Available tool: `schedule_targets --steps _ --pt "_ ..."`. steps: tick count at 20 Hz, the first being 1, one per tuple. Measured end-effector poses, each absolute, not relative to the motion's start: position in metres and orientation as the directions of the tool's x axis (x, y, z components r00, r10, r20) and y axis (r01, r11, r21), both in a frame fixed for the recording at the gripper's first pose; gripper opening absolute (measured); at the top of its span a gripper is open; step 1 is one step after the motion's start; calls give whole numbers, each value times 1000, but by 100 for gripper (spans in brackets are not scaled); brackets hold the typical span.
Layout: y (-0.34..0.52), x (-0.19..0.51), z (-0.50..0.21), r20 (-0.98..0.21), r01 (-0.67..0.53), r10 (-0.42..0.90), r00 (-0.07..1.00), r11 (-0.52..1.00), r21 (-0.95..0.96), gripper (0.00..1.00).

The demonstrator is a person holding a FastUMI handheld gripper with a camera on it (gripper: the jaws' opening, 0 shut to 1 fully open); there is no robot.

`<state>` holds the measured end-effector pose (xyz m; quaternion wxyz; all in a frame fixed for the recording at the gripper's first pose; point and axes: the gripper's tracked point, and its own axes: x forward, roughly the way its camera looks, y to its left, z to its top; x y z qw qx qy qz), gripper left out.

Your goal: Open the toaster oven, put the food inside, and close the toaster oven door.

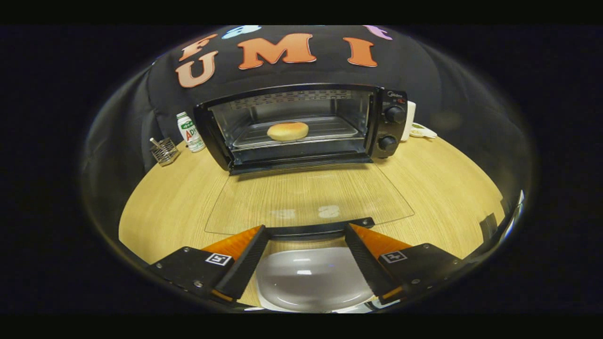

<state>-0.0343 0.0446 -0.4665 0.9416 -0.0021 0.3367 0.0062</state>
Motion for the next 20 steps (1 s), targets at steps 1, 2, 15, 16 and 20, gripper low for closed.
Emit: schedule_targets --steps 1,2,15,16,20 --pt "44 -33 -465 -632 -12 12 775 1000 4 99" --pt "45 -34 -466 -635 -10 12 772 1000 7 99" --pt "50 -49 -493 -706 -22 22 708 1000 8 99" --pt "50 -50 -495 -711 -24 25 703 1000 11 99" --pt "45 -47 -487 -699 5 13 715 1000 23 100"
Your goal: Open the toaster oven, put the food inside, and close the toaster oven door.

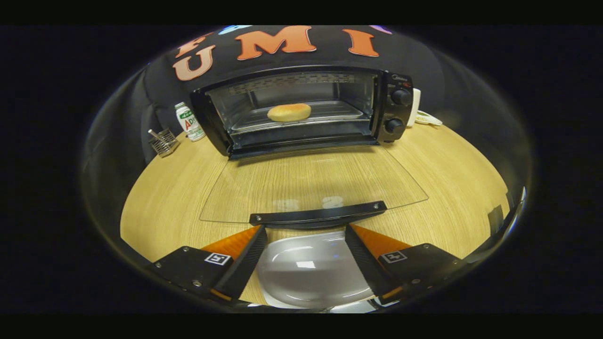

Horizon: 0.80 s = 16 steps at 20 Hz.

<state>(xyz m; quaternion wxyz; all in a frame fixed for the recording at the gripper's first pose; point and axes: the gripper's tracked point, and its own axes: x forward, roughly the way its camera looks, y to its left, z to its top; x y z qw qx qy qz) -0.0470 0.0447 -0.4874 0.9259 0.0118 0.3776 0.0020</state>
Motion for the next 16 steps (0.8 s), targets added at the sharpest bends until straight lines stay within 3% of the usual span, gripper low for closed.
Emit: schedule_targets --steps 16 --pt "47 -11 -379 -531 19 18 847 998 64 99"
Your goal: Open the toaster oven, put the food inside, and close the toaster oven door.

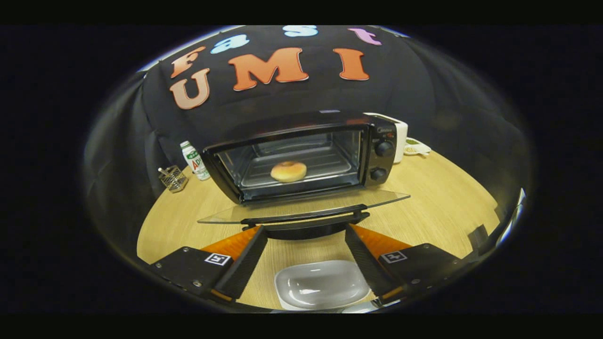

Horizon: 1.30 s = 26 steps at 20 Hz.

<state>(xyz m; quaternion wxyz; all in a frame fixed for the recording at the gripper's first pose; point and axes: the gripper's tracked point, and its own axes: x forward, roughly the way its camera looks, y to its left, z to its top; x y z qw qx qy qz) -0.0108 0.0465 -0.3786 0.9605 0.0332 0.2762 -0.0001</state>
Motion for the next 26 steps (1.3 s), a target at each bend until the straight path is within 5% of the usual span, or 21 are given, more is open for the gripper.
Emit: schedule_targets --steps 26 --pt "64 76 -280 -422 -41 62 904 997 59 99"
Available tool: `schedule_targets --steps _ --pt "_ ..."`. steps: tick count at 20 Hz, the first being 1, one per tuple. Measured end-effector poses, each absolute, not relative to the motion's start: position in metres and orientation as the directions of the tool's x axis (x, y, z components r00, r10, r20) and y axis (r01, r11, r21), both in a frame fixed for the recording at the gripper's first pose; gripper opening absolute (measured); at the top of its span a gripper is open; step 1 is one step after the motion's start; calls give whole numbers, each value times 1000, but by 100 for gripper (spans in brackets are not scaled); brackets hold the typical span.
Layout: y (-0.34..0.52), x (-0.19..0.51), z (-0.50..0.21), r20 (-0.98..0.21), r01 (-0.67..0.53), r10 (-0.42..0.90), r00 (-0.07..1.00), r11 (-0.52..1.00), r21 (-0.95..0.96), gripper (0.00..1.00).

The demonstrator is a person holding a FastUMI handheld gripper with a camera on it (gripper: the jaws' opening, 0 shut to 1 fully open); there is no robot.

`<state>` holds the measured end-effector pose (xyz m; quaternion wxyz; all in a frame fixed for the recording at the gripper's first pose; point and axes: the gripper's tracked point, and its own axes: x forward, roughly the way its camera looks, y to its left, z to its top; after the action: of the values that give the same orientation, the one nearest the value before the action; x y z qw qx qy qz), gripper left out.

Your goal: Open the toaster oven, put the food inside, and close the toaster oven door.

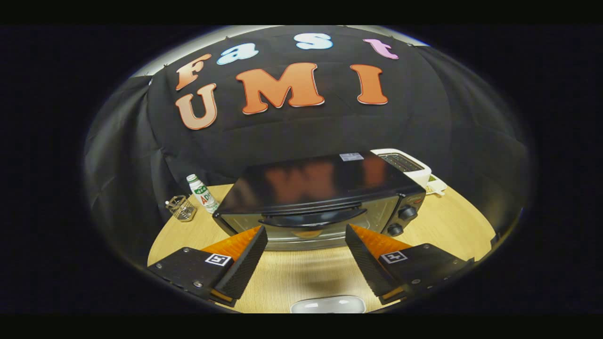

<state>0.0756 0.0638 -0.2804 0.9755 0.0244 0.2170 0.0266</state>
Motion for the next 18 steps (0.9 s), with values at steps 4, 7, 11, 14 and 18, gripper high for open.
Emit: schedule_targets --steps 4,7,11,14,18 --pt "65 72 -237 -378 -41 59 924 998 54 99" --pt "68 66 -195 -333 -54 65 941 998 42 99" --pt "78 54 -140 -266 -83 88 960 996 31 99" --pt "90 42 -115 -236 -107 110 966 994 22 99" --pt "98 32 -87 -193 -122 119 974 993 0 99"
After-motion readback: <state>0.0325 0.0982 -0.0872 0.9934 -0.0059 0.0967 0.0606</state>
